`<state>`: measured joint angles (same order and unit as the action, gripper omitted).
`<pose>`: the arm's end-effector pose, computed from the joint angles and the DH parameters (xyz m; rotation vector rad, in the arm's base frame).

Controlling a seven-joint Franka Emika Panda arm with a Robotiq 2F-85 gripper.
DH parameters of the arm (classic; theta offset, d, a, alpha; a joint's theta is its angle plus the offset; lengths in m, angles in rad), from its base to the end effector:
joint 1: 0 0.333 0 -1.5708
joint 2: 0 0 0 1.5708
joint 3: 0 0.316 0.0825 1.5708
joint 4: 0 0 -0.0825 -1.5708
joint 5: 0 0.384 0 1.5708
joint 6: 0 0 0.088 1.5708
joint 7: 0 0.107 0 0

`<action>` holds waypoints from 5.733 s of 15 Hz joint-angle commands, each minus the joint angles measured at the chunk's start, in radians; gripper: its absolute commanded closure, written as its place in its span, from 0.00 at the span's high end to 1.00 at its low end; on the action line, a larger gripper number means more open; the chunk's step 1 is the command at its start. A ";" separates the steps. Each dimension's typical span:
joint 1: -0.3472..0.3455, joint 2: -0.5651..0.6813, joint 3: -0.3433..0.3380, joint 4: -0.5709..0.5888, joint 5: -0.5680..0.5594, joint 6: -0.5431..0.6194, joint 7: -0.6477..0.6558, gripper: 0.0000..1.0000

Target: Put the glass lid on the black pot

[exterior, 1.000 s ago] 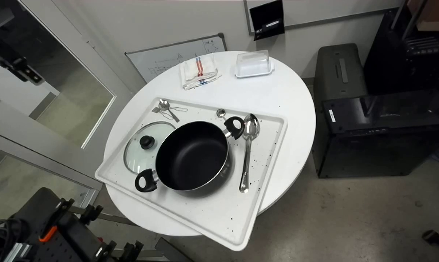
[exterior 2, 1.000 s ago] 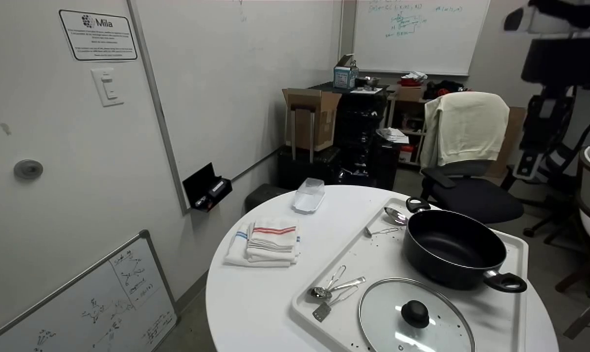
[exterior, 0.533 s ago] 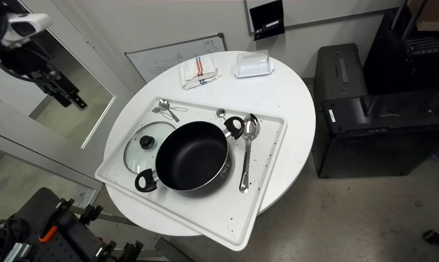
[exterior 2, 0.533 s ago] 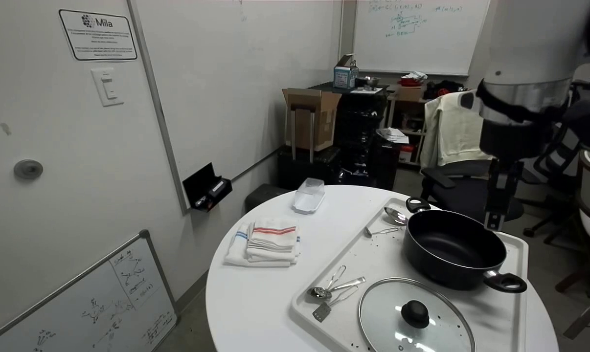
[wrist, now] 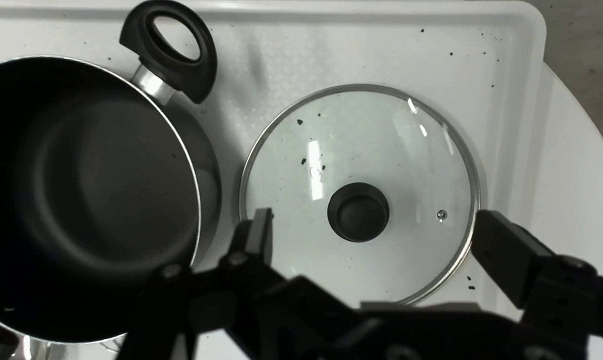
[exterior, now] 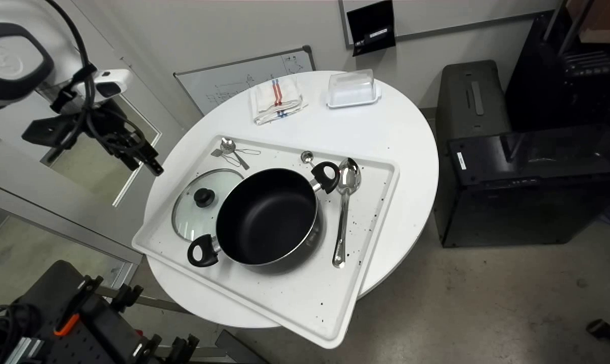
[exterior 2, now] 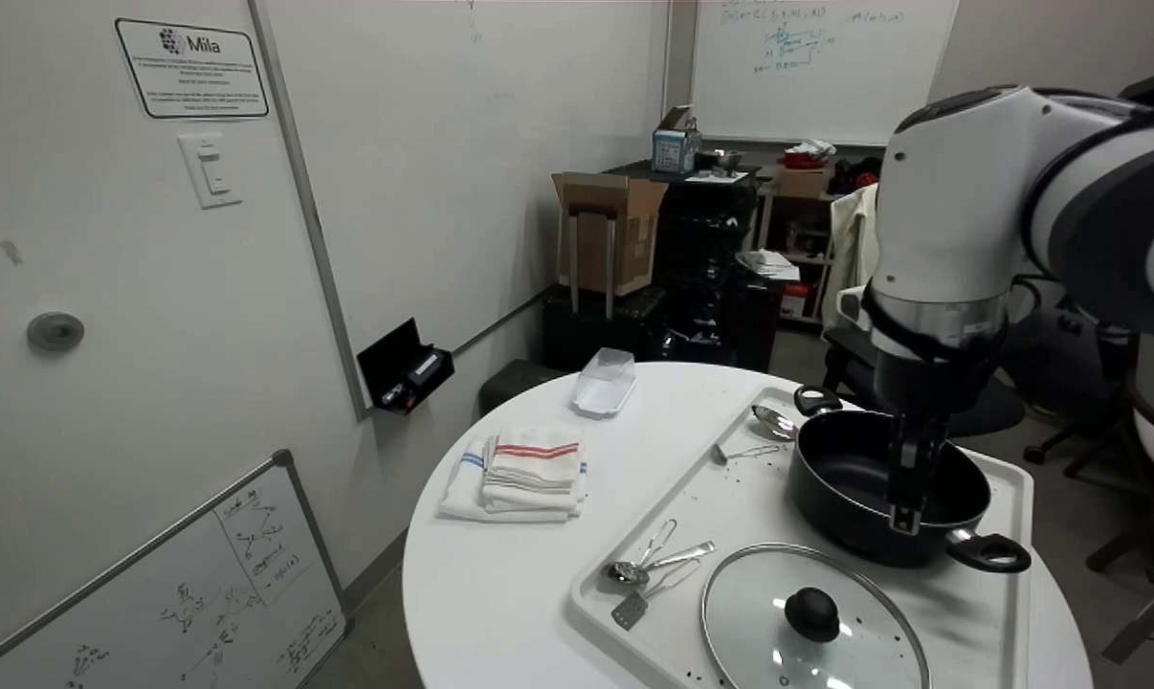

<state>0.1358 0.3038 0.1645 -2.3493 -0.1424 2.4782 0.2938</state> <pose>0.4716 0.1500 0.1909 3.0508 0.1878 -0.2330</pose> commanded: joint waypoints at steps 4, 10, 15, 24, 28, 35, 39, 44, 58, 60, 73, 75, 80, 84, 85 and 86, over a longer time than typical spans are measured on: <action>0.071 0.215 -0.062 0.143 -0.001 0.060 -0.020 1.00; 0.112 0.352 -0.093 0.263 0.007 0.043 -0.014 1.00; 0.140 0.435 -0.117 0.317 0.003 0.046 -0.010 1.00; 0.169 0.540 -0.144 0.395 0.006 0.042 -0.004 1.00; 0.175 0.558 -0.148 0.410 0.006 0.044 -0.004 1.00; 0.176 0.564 -0.147 0.414 0.008 0.048 -0.008 0.38; 0.175 0.555 -0.145 0.408 0.009 0.048 -0.012 0.23; 0.168 0.527 -0.138 0.381 0.010 0.054 -0.022 0.23; 0.159 0.345 -0.111 0.230 0.002 0.051 -0.078 0.23; 0.160 0.312 -0.110 0.205 -0.002 0.051 -0.082 0.23; 0.157 0.096 -0.108 0.052 -0.018 0.041 -0.068 0.23; 0.149 0.068 -0.110 0.031 -0.017 0.040 -0.066 0.23; 0.113 0.008 -0.125 -0.012 -0.012 0.044 -0.065 0.23; 0.062 -0.031 -0.147 -0.039 -0.006 0.048 -0.072 0.23; 0.049 -0.037 -0.152 -0.043 -0.005 0.048 -0.074 0.23; 0.032 -0.043 -0.159 -0.047 -0.002 0.049 -0.077 0.23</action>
<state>0.2050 0.3271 0.0197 -2.3555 -0.1427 2.5263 0.2315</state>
